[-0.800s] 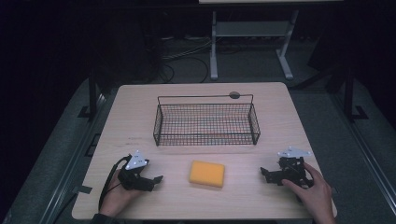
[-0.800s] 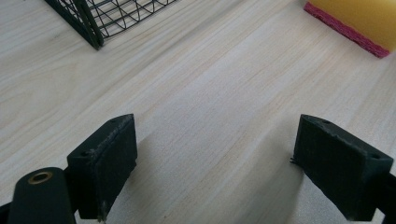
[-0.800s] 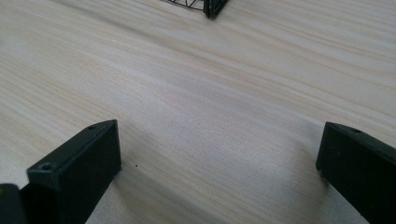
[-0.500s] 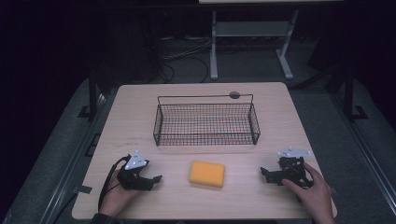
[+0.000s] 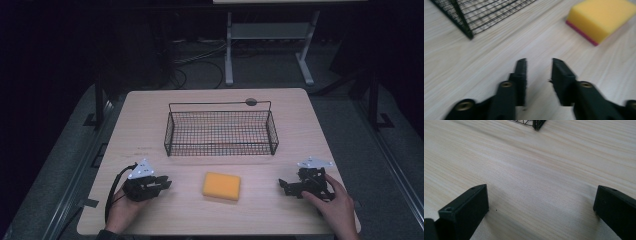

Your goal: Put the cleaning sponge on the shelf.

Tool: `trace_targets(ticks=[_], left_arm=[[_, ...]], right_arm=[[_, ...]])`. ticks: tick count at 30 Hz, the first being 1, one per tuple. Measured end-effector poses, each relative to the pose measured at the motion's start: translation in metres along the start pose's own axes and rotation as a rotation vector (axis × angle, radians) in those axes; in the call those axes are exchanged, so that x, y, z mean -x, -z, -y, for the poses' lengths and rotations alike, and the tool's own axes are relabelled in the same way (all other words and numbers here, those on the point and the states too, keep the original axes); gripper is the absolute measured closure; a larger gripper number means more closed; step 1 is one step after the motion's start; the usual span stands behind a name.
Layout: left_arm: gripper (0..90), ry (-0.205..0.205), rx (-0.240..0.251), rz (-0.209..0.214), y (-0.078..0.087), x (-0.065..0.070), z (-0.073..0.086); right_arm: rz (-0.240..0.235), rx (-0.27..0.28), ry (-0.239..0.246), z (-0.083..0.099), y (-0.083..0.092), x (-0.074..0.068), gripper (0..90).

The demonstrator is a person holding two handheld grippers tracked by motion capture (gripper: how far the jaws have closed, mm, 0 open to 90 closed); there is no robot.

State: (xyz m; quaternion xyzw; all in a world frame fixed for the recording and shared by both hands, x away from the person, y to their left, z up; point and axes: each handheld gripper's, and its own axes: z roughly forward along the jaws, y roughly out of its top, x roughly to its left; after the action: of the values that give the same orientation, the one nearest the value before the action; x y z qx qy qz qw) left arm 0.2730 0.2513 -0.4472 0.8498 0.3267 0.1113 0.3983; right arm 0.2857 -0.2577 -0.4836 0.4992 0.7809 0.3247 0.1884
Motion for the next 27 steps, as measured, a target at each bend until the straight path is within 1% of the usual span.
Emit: trace_targets(ticks=[1,2,3,4,7,8,10,11,13,14,16,17,19,20,22,23,26,27], left_arm=[[77.4,-0.013,-0.003,0.009,0.000,0.002,-0.002],[88.2,-0.023,0.002,0.024,0.001,0.005,-0.006],[89.6,-0.026,0.005,0.032,0.001,0.007,-0.008],[89.7,-0.025,0.006,0.038,0.001,0.009,-0.011],[89.8,-0.031,0.010,0.073,-0.001,0.014,-0.016],[89.8,-0.031,0.010,0.073,-0.001,0.014,-0.016],[89.8,-0.049,0.013,0.091,-0.004,0.020,-0.021],[89.8,-0.049,0.013,0.091,-0.004,0.020,-0.021],[89.8,-0.064,0.016,0.109,-0.009,0.025,-0.026],[89.8,-0.064,0.016,0.109,-0.009,0.025,-0.026],[89.8,-0.071,0.015,0.130,-0.015,0.028,-0.029],[89.8,-0.071,0.015,0.130,-0.015,0.028,-0.029],[89.8,-0.084,0.007,0.148,-0.022,0.031,-0.033],[89.8,-0.084,0.007,0.148,-0.022,0.031,-0.033],[89.8,-0.097,-0.004,0.159,-0.029,0.035,-0.035],[89.8,-0.097,-0.004,0.159,-0.029,0.035,-0.035],[89.8,-0.112,-0.020,0.174,-0.038,0.038,-0.038],[89.8,-0.112,-0.020,0.174,-0.038,0.038,-0.038]], right_arm=[[0.000,0.000,0.000,0.000,0.000,0.000,0.0],[0.000,0.000,0.001,0.000,0.000,0.000,0.0],[0.000,0.000,0.000,0.000,0.000,0.000,0.0],[0.000,0.000,0.000,0.000,0.000,0.000,0.0],[0.000,0.000,0.000,0.000,0.000,0.000,0.0],[0.000,0.000,0.000,0.000,0.000,0.000,0.0],[0.000,0.000,0.000,0.000,0.000,0.000,0.0],[0.000,0.000,0.000,0.000,0.000,0.000,0.0],[0.000,0.000,0.000,0.000,0.000,0.000,0.0],[0.000,0.000,0.000,0.000,0.000,0.000,0.0],[0.000,0.000,0.000,0.000,0.000,0.000,0.0],[0.000,0.000,0.000,0.000,0.000,0.000,0.0],[0.000,0.000,0.000,0.000,0.000,0.000,0.0],[0.000,0.000,0.000,0.000,0.000,0.000,0.0],[0.000,0.000,0.000,0.000,0.000,0.000,0.0],[0.000,0.000,0.000,0.000,0.000,0.000,0.0],[0.000,0.000,0.000,0.000,0.000,0.000,0.0],[0.000,0.000,0.000,0.000,0.000,0.000,0.0]])
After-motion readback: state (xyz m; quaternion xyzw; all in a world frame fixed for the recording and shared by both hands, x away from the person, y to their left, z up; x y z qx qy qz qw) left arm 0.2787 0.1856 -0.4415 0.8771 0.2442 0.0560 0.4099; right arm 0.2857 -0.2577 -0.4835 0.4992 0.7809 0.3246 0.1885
